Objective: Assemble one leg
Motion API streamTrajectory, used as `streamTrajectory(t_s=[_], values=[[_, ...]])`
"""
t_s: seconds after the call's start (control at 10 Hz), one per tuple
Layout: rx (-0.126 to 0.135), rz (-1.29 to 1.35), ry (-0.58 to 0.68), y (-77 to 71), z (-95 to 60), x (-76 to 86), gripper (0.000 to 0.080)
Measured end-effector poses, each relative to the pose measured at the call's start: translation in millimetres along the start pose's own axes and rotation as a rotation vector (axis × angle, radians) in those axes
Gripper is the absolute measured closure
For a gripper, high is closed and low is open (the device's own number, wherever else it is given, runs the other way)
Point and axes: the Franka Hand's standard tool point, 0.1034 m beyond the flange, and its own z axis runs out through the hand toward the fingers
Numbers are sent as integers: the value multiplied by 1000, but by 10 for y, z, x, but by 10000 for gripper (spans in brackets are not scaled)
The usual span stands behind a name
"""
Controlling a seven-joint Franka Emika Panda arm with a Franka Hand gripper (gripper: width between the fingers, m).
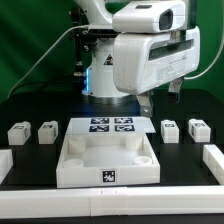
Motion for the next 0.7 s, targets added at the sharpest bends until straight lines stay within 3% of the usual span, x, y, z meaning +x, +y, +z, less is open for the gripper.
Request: streamTrajectory(t_s=[0.6, 0.7], values=[[-2, -47, 3, -5, 0, 1, 150], [-24, -174, 22, -120, 18, -61, 150]])
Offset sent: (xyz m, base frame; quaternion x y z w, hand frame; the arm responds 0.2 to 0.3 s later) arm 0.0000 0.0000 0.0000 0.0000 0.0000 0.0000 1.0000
